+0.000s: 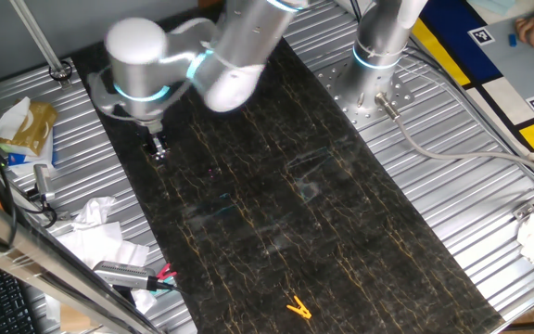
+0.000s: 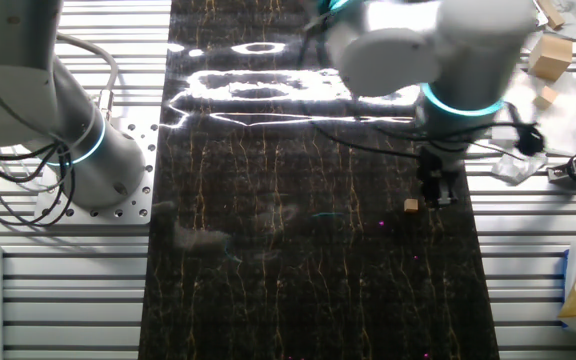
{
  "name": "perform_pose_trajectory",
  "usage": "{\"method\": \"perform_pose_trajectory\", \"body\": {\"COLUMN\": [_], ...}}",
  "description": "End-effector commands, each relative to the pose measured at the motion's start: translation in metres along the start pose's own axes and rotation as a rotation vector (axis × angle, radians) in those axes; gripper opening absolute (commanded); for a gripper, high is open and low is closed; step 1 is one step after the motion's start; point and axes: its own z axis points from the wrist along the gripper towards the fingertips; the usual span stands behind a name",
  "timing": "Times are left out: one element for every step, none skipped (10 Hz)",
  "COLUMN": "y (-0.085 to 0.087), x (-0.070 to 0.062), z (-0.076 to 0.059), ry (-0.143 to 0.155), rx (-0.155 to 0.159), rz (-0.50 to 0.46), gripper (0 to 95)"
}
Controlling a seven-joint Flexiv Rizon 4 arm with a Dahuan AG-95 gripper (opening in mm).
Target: Hold a small block with the gripper and sweep it from left to right on the table
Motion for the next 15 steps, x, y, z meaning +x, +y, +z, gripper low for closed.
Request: {"method": "perform_pose_trajectory", "body": {"y": [0.0033, 0.0031, 0.003, 0.002, 0.0011, -0.0005, -0.0016, -0.0023, -0.0027, -0.0029, -0.0032, -0.0037, -0.0041, -0.0043, -0.0044], "x": [-0.0002, 0.0, 0.0002, 0.0007, 0.001, 0.0014, 0.0018, 0.002, 0.0021, 0.0022, 0.0023, 0.0025, 0.0026, 0.0026, 0.0027], "z": [-0.0089, -0.0097, -0.0108, -0.012, -0.0127, -0.0134, -0.0139, -0.0143, -0.0146, -0.0148, -0.0149, -0.0152, -0.0153, -0.0154, -0.0155], "ry": [0.045, 0.045, 0.044, 0.043, 0.042, 0.039, 0.037, 0.033, 0.029, 0.025, 0.023, 0.02, 0.016, 0.015, 0.012], "rx": [-0.025, -0.027, -0.03, -0.035, -0.039, -0.044, -0.056, -0.065, -0.073, -0.079, -0.086, -0.092, -0.098, -0.098, -0.099], "rz": [0.037, 0.039, 0.041, 0.042, 0.042, 0.042, 0.048, 0.055, 0.063, 0.066, 0.068, 0.07, 0.069, 0.069, 0.069], "gripper": [19.0, 19.0, 19.0, 19.0, 19.0, 19.0, 19.0, 19.0, 19.0, 19.0, 19.0, 19.0, 19.0, 19.0, 19.0]}}
